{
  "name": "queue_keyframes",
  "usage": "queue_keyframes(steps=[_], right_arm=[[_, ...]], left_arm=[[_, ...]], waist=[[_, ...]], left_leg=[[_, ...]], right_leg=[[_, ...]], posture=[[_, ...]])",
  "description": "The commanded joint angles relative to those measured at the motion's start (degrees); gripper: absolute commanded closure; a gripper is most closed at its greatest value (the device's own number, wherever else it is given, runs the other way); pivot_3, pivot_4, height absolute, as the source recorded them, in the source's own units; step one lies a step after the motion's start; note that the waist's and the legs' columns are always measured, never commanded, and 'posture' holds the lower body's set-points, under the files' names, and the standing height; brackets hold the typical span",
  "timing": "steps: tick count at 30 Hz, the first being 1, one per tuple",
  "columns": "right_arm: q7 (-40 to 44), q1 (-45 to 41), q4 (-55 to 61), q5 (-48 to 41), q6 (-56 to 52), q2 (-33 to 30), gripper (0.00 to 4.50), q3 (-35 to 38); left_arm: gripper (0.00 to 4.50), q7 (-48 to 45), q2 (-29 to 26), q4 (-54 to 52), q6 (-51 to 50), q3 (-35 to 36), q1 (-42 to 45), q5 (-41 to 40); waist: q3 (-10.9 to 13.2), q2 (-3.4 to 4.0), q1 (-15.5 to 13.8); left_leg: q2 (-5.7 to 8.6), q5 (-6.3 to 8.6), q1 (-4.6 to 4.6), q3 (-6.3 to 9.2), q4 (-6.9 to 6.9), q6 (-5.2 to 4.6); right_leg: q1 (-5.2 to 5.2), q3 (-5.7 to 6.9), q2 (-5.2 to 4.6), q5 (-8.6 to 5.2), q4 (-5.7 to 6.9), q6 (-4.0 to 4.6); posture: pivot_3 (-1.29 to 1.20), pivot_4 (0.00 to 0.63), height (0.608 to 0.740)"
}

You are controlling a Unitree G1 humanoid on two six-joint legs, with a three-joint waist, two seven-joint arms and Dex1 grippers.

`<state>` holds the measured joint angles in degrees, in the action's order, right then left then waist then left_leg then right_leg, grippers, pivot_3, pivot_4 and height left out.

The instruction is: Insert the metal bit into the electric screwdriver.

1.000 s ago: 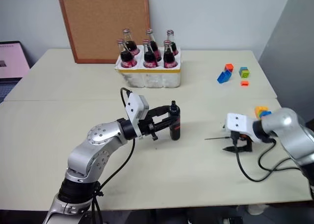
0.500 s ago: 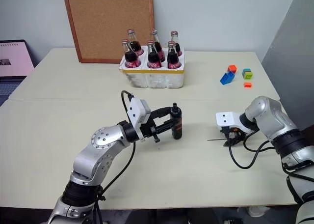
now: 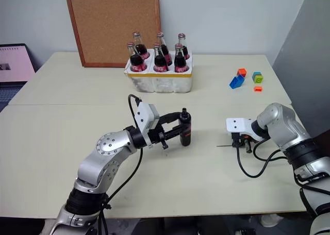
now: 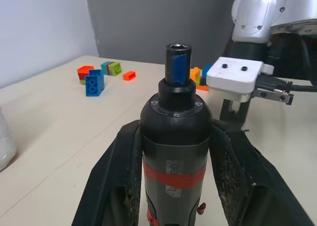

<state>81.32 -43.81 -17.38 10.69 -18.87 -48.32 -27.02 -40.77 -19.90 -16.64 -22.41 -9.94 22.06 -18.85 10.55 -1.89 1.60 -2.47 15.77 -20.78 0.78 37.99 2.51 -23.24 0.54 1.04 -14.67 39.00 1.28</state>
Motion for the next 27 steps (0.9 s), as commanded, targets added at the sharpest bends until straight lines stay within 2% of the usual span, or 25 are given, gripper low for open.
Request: queue_keyframes(steps=[1,10,13,15,22,27], right_arm=[[-2.0,1.3,1.7,-0.9,-2.7,-0.6,4.5,3.6],[-10.8,10.8,20.6,-13.4,-14.0,1.0,4.5,21.6],[-19.6,15.3,31.6,-22.2,-21.4,8.4,4.5,34.7],[-24.2,16.2,37.1,-26.7,-27.1,12.7,4.5,39.8],[-40.7,13.5,50.5,-41.7,-37.0,29.8,4.5,47.6],[-46.2,11.1,51.8,-48.1,-39.2,32.3,4.5,47.9]], left_arm=[[2.9,-0.2,0.1,-1.7,0.0,0.2,2.0,-0.5],[2.9,0.8,-0.1,-4.8,-3.2,1.3,2.3,-2.1],[2.9,2.0,0.6,-6.0,-4.7,1.6,1.9,-2.5],[2.9,2.6,0.7,-6.4,-5.3,1.7,1.9,-2.8],[2.9,3.7,1.1,-7.2,-7.6,2.2,2.1,-4.1],[2.9,3.1,0.7,-7.5,-8.6,2.1,2.5,-5.6]], waist=[[0.0,0.0,0.0],[0.1,0.11,-0.1],[0.1,0.1,-0.1],[0.1,0.15,0.0],[0.1,0.21,0.1],[0.1,0.23,0.0]], left_leg=[[0.0,0.0,-0.01,0.0,0.0,0.0],[-0.01,0.0,-0.13,0.01,-0.07,0.0],[-0.03,0.0,-0.14,0.04,-0.11,0.0],[-0.05,0.0,-0.15,0.04,-0.12,0.01],[-0.05,0.0,-0.13,0.04,-0.13,0.02],[-0.03,0.01,-0.2,0.03,-0.14,0.01]], right_leg=[[0.0,-0.01,0.0,0.0,-0.01,0.0],[-0.11,-0.02,0.0,-0.04,-0.05,0.0],[-0.11,0.02,0.0,-0.05,-0.07,0.0],[-0.12,0.0,0.01,-0.05,-0.06,-0.01],[-0.14,0.0,0.02,-0.05,-0.02,-0.01],[-0.19,0.0,0.04,-0.05,-0.06,-0.01]], posture=[[0.0,0.15,0.74],[0.0,0.15,0.74],[0.0,0.15,0.74],[0.0,0.15,0.74],[0.0,0.15,0.74],[0.0,0.15,0.74]])
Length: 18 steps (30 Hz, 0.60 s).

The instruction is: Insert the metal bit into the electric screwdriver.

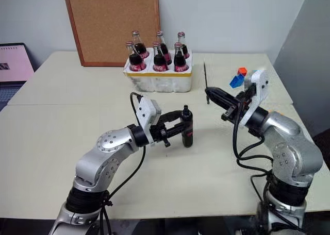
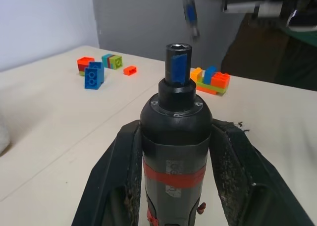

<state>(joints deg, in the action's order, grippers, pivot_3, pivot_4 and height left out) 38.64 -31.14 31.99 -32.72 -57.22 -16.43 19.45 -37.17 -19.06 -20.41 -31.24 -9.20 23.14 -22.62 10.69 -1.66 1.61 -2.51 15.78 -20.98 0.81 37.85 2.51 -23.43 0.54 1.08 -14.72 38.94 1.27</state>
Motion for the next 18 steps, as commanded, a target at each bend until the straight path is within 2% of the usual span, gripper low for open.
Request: queue_keyframes(steps=[1,10,18], right_arm=[[-4.5,-2.2,2.4,-5.8,-0.9,0.9,4.5,1.4],[-9.2,-3.7,2.0,-13.2,1.3,1.7,4.5,-1.1],[-8.0,-0.9,0.8,-12.5,8.2,1.9,4.5,-7.1]], left_arm=[[2.9,-0.5,-0.2,-3.8,0.1,1.4,1.4,-2.0],[2.9,0.1,-0.5,-3.7,-0.1,1.6,1.6,-2.7],[2.9,-2.0,-2.5,-1.5,2.5,0.3,0.0,-0.9]], waist=[[0.0,0.0,0.0],[0.0,0.0,0.0],[0.0,0.01,0.1]], left_leg=[[0.02,0.0,-0.02,0.0,0.0,0.0],[0.01,0.01,-0.09,-0.01,-0.03,-0.02],[-0.04,0.01,-0.09,-0.01,-0.08,-0.02]], right_leg=[[0.0,0.0,0.0,0.0,-0.03,0.0],[-0.07,-0.01,0.01,-0.01,-0.06,0.01],[-0.11,-0.02,0.12,-0.02,-0.07,0.02]], posture=[[0.0,0.15,0.74],[0.0,0.15,0.74],[0.0,0.15,0.74]])
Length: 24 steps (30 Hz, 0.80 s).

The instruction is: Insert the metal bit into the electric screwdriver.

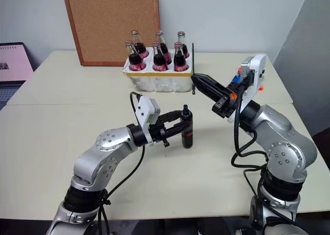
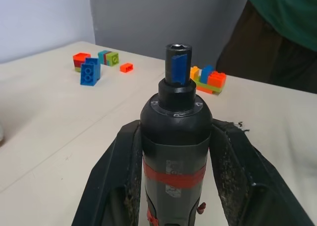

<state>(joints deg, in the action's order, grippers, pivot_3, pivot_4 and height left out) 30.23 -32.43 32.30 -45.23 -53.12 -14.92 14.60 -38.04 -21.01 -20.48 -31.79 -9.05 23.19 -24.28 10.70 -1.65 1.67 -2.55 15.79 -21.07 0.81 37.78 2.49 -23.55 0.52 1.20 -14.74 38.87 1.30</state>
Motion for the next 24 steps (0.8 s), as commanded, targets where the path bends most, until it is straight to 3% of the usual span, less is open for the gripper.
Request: queue_keyframes(steps=[1,24], right_arm=[[0.4,0.7,0.3,0.5,5.4,0.5,4.5,-3.1],[0.8,9.0,-1.2,5.9,20.0,-0.2,4.5,-11.7]], left_arm=[[2.9,-1.3,-0.7,-1.0,3.6,-0.1,-0.3,1.2],[2.9,-1.8,-1.0,-0.3,5.3,-0.7,-1.5,2.8]], waist=[[0.0,0.0,0.0],[0.0,0.01,0.0]], left_leg=[[0.0,0.0,0.0,0.0,0.0,0.0],[-0.04,0.0,0.0,0.01,-0.11,0.0]], right_leg=[[0.0,0.0,0.0,0.0,-0.01,0.0],[0.0,0.03,0.01,-0.01,-0.13,0.01]], posture=[[0.0,0.15,0.74],[0.0,0.15,0.74]])
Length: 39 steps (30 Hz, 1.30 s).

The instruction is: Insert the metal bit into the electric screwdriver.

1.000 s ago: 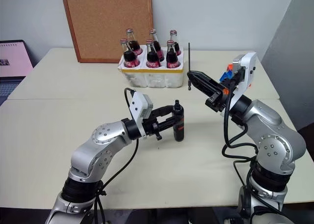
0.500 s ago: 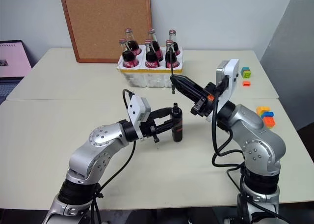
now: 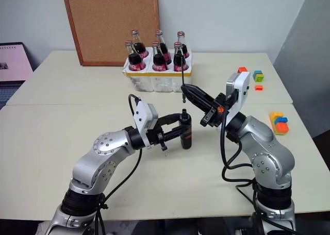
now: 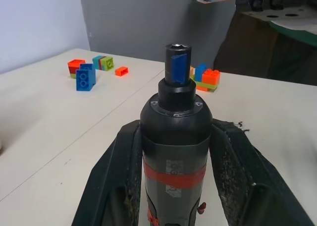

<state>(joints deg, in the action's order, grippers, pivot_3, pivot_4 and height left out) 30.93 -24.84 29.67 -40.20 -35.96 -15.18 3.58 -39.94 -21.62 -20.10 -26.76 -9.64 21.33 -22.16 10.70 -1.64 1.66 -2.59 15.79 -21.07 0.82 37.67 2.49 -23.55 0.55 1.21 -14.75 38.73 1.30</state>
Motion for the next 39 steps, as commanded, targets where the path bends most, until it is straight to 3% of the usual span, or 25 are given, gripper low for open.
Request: queue_keyframes(steps=[1,16,39], right_arm=[[0.2,2.0,1.2,1.2,3.6,0.1,4.5,-0.9],[1.3,6.4,1.5,1.8,7.7,-1.6,4.5,-2.6],[-2.2,4.3,5.0,-2.7,4.7,-3.8,4.5,-1.6]], left_arm=[[2.9,0.1,-0.3,-0.5,0.2,-0.1,0.4,0.6],[2.9,0.3,-0.2,-0.3,0.1,-0.2,0.5,0.8],[2.9,-0.2,-0.5,-0.7,0.1,-0.3,0.2,0.7]], waist=[[0.0,0.0,0.0],[0.0,0.0,0.0],[0.0,0.0,0.0]], left_leg=[[0.0,0.0,0.0,0.0,-0.04,0.0],[-0.02,-0.01,0.14,-0.04,-0.68,0.01],[-0.02,-0.01,0.08,-0.04,-0.71,0.01]], right_leg=[[0.0,0.01,0.0,0.0,-0.03,0.0],[0.01,-0.02,0.02,0.0,-0.42,0.0],[0.06,-0.01,0.02,0.01,-0.65,-0.01]], posture=[[0.0,0.15,0.74],[0.0,0.15,0.74],[0.0,0.15,0.74]])
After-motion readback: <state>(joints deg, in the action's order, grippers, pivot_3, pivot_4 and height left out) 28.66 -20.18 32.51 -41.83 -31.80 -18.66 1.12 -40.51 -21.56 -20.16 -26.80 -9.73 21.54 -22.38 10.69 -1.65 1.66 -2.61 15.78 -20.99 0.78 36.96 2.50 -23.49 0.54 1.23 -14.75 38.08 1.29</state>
